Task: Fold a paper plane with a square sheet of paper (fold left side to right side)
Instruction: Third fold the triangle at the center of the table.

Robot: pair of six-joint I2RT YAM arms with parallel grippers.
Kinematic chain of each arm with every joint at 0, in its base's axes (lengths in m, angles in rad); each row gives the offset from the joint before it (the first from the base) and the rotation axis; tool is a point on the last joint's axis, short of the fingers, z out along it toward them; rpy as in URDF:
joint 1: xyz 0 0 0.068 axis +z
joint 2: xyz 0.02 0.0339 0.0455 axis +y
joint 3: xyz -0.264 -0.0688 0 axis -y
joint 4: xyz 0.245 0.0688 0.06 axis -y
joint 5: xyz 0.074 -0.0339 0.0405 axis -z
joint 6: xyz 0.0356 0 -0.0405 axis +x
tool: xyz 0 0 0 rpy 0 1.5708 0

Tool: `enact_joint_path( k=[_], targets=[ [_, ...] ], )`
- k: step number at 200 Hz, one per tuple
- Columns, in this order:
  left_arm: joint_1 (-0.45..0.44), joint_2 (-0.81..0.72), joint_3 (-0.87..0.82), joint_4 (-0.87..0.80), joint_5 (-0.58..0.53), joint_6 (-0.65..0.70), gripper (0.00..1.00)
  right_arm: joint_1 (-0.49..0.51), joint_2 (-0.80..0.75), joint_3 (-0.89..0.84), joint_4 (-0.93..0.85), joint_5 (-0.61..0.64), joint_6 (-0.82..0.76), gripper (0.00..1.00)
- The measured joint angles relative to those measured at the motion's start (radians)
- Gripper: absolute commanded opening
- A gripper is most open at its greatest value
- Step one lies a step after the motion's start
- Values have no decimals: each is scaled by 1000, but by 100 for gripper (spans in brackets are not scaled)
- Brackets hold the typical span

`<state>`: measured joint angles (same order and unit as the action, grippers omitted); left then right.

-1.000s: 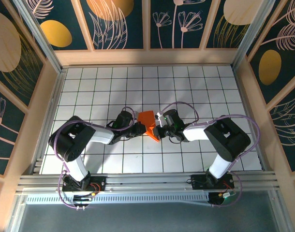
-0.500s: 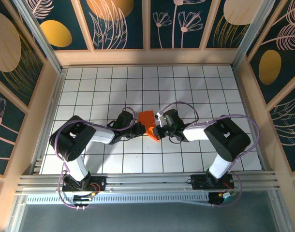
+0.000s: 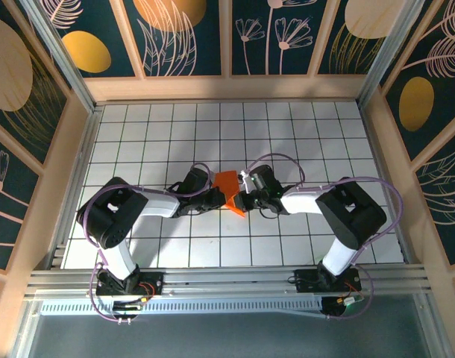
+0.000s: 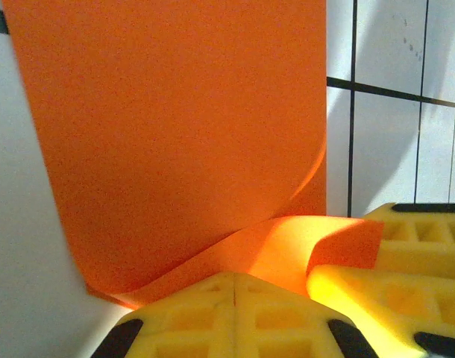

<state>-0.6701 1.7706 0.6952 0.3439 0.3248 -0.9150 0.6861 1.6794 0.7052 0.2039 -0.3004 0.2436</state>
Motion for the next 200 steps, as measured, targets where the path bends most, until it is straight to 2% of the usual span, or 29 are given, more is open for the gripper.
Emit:
enact_joint_path(
  k=[35,59,68,95,113,143,200],
  targets=[
    [0,2,5,-8,0,0,0,-27,-61,31,-80,22,1,34],
    [0,2,5,-8,0,0,0,-66,-119,36,-136,17,2,35],
    [0,2,5,-8,0,0,0,-77,-136,39,-156,3,3,32],
    [0,2,5,-8,0,0,0,-86,-151,49,-199,-88,14,10],
    [0,2,5,-8,0,0,0,-79,-149,50,-220,-163,31,0],
    [0,2,5,-8,0,0,0,-60,-109,50,-220,-248,60,0],
    [0,2,5,-8,0,0,0,-54,-22,43,-209,-301,92,0]
  ],
)
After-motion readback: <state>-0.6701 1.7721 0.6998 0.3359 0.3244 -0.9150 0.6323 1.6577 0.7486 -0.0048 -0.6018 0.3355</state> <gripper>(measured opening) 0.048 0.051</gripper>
